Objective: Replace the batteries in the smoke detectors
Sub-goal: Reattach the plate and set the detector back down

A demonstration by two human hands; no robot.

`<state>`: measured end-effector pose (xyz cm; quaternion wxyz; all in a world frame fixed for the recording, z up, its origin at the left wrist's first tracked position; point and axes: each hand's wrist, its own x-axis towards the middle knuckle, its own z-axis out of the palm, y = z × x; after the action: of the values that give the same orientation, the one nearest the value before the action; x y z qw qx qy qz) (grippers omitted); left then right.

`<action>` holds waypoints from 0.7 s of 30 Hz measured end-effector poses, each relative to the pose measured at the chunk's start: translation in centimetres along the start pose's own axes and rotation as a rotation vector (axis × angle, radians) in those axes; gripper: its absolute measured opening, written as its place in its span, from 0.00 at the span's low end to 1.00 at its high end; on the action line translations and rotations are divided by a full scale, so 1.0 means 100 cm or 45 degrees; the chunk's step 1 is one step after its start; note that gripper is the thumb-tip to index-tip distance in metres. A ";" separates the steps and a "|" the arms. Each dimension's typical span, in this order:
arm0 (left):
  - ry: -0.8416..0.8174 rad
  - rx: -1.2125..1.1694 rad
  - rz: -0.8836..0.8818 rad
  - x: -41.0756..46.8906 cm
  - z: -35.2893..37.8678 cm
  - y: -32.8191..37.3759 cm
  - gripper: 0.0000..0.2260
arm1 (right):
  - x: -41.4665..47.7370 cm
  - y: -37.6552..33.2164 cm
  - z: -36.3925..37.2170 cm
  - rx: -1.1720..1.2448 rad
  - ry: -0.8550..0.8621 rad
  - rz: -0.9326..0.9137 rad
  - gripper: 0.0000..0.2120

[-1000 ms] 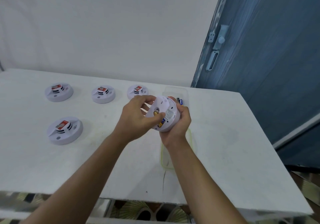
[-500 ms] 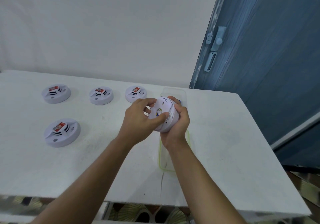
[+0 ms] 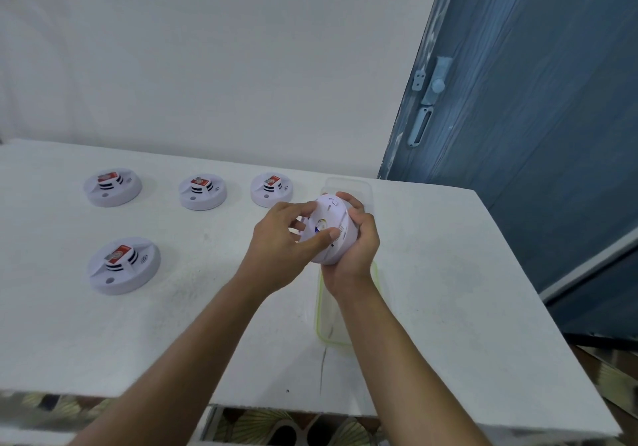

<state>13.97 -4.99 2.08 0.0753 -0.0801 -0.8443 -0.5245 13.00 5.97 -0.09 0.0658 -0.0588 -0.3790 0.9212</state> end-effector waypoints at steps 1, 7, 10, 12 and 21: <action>-0.014 -0.001 0.004 0.000 0.000 -0.001 0.24 | 0.000 -0.001 0.000 -0.003 0.001 0.002 0.21; -0.059 0.040 0.137 0.001 -0.001 -0.005 0.26 | 0.000 -0.004 0.001 0.048 0.006 0.075 0.19; -0.114 0.136 0.179 0.002 -0.003 -0.004 0.27 | 0.001 -0.006 -0.001 0.084 0.014 0.145 0.16; -0.151 0.179 0.179 0.003 -0.004 -0.004 0.28 | 0.002 -0.008 -0.003 0.085 0.014 0.188 0.17; -0.288 0.213 0.188 0.004 -0.002 -0.006 0.29 | 0.004 -0.013 -0.009 0.052 0.024 0.290 0.11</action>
<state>13.42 -5.40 1.77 0.0247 -0.1940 -0.8800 -0.4329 12.88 7.55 0.16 -0.0347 -0.1087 -0.3504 0.9296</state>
